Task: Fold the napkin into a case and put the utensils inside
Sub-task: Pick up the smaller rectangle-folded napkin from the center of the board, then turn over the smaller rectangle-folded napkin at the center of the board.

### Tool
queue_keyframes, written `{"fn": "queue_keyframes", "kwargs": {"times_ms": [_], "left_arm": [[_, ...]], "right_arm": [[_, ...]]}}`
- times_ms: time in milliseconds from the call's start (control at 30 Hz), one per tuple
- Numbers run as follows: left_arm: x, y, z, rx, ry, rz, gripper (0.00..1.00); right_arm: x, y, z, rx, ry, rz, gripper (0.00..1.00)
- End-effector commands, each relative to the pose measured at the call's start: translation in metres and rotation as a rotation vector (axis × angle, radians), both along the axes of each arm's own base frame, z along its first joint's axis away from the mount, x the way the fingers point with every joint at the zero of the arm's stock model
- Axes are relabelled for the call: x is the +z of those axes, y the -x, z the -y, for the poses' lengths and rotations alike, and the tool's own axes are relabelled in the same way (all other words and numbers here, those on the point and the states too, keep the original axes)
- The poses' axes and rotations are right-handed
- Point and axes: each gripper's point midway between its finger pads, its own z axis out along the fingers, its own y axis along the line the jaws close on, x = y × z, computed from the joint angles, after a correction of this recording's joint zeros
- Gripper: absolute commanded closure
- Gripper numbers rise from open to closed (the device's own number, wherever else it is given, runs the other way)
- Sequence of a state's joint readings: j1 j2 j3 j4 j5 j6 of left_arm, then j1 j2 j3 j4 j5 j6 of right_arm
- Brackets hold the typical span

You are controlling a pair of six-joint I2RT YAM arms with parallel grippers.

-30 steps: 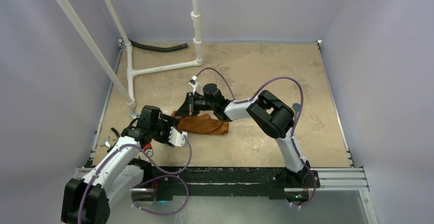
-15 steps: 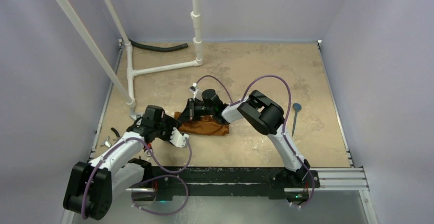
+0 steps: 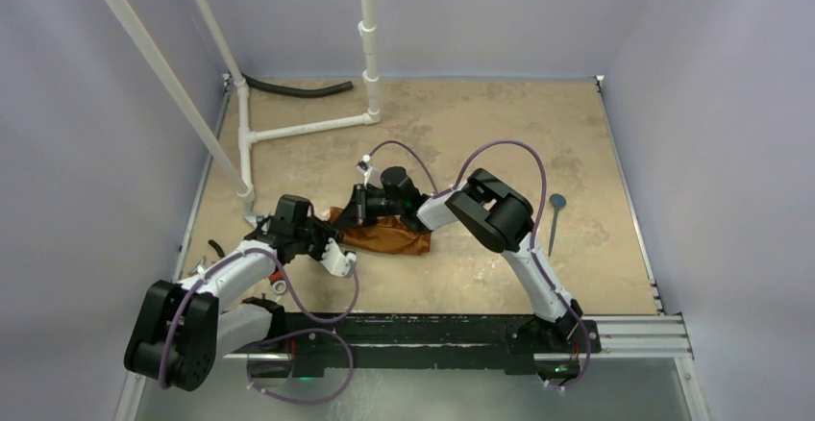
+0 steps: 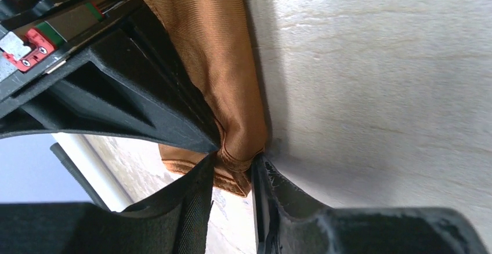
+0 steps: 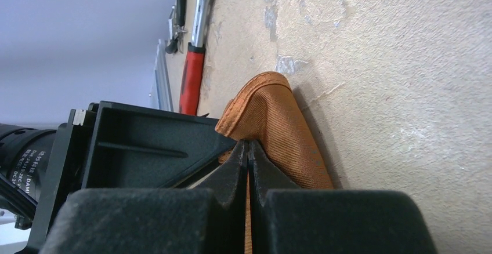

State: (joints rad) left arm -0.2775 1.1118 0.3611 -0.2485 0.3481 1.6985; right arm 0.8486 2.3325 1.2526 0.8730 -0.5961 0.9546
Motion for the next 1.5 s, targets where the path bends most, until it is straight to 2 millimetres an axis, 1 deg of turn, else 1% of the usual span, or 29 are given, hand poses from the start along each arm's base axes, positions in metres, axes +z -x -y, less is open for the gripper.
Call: {"fn": "queue_keyframes", "kwargs": {"times_ms": [0,67,133,167,267,300,333,400,467,533,600,633,733,767,800,867,933,1000,1067,1100,1167,1300,1333,1400,1433,1467], "left_arm": [[-0.021,0.011,0.008,-0.018,0.011,-0.083,0.73],[-0.021,0.007,0.01,-0.001,0.003,-0.102,0.8],[-0.02,0.003,0.012,0.027,-0.007,-0.129,0.92],[-0.021,0.004,0.011,0.041,-0.018,-0.156,1.0],[-0.018,0.006,0.009,0.076,-0.044,-0.222,1.0],[-0.014,0.006,0.008,0.086,-0.045,-0.239,1.0],[-0.01,0.009,0.009,0.098,-0.041,-0.269,1.0],[0.003,0.015,0.014,0.136,-0.007,-0.352,1.0],[0.02,0.016,0.023,0.217,0.049,-0.446,1.0],[0.028,0.024,0.029,0.282,0.071,-0.568,1.0],[0.035,0.033,0.035,0.343,0.093,-0.678,1.0],[0.038,0.038,0.038,0.359,0.104,-0.725,1.0],[0.052,0.049,0.049,0.41,0.17,-0.855,1.0],[0.059,0.056,0.053,0.425,0.189,-0.924,1.0],[0.066,0.062,0.06,0.431,0.214,-0.995,1.0],[0.08,0.068,0.071,0.429,0.261,-1.113,1.0],[0.091,0.071,0.082,0.421,0.312,-1.192,1.0],[0.097,0.073,0.09,0.417,0.362,-1.242,1.0],[0.102,0.066,0.095,0.429,0.408,-1.241,1.0],[0.105,0.062,0.095,0.44,0.436,-1.249,1.0],[0.105,0.059,0.091,0.445,0.452,-1.265,1.0],[0.092,0.045,0.074,0.5,0.475,-1.333,1.0],[0.089,0.041,0.07,0.513,0.486,-1.347,1.0],[0.078,0.034,0.06,0.547,0.491,-1.37,1.0],[0.073,0.031,0.056,0.547,0.488,-1.376,1.0],[0.068,0.03,0.052,0.558,0.484,-1.393,1.0]], "right_arm": [[-0.026,0.009,0.007,0.025,0.05,-0.036,1.0],[-0.026,0.011,0.007,0.026,0.049,-0.037,1.0],[-0.024,0.01,0.008,0.022,0.043,-0.033,1.0],[-0.023,0.01,0.008,0.021,0.042,-0.032,1.0],[-0.019,0.015,0.008,0.056,0.04,-0.035,1.0],[-0.014,0.015,0.008,0.064,0.035,-0.032,1.0],[-0.008,0.011,0.009,0.063,0.028,-0.009,1.0],[0.012,-0.006,0.014,0.053,0.021,0.053,1.0],[0.031,-0.024,0.021,0.05,0.011,0.11,1.0],[0.048,-0.04,0.031,0.056,0.029,0.158,0.95],[0.06,-0.055,0.046,0.048,0.078,0.231,0.89],[0.066,-0.064,0.057,0.036,0.108,0.278,0.87],[0.083,-0.09,0.1,-0.031,0.198,0.409,0.83],[0.091,-0.094,0.114,-0.041,0.223,0.442,0.83],[0.105,-0.095,0.128,-0.045,0.224,0.486,0.82],[0.124,-0.086,0.147,-0.016,0.2,0.556,0.79],[0.135,-0.069,0.156,0.066,0.19,0.638,0.75],[0.141,-0.048,0.16,0.175,0.154,0.704,0.68],[0.14,-0.013,0.161,0.316,0.092,0.759,0.57],[0.138,-0.002,0.162,0.356,0.093,0.783,0.54],[0.129,0.006,0.168,0.373,0.141,0.813,0.51],[0.117,0.009,0.18,0.419,0.218,0.903,0.48],[0.116,0.011,0.181,0.44,0.223,0.936,0.47],[0.12,0.012,0.178,0.497,0.193,0.993,0.44],[0.118,0.013,0.175,0.541,0.175,1.007,0.44],[0.116,0.009,0.172,0.567,0.166,1.025,0.43]]}}
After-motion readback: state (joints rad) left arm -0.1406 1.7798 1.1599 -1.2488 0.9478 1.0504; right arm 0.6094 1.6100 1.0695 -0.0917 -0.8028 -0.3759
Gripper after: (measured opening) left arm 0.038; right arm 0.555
